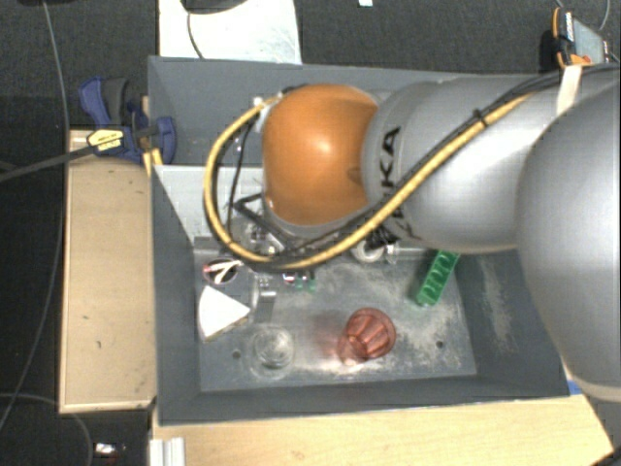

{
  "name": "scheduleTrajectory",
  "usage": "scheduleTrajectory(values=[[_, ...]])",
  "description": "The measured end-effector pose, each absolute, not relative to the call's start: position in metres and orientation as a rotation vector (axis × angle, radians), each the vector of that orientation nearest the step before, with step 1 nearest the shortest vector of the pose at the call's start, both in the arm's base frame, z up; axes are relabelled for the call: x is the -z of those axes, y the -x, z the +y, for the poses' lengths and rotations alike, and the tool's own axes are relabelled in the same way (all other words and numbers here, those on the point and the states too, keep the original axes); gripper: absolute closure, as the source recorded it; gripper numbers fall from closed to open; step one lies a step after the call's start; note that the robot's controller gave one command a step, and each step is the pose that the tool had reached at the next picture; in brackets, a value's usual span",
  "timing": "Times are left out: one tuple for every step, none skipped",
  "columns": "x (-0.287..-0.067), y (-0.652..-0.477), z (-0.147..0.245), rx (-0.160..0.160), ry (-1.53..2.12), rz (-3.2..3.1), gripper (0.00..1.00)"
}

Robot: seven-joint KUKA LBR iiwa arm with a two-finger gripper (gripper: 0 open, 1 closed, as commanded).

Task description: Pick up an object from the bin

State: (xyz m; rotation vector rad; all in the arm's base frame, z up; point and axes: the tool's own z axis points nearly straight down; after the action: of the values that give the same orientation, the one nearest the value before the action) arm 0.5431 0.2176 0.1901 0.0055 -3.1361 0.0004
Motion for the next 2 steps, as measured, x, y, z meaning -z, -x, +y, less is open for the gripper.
scheduleTrajectory(values=[[-0.195, -0.545, 0.216, 0.002, 0.006, -3.144, 0.00], [-0.068, -0.593, 0.250, 0.002, 0.138, -3.135, 0.00]])
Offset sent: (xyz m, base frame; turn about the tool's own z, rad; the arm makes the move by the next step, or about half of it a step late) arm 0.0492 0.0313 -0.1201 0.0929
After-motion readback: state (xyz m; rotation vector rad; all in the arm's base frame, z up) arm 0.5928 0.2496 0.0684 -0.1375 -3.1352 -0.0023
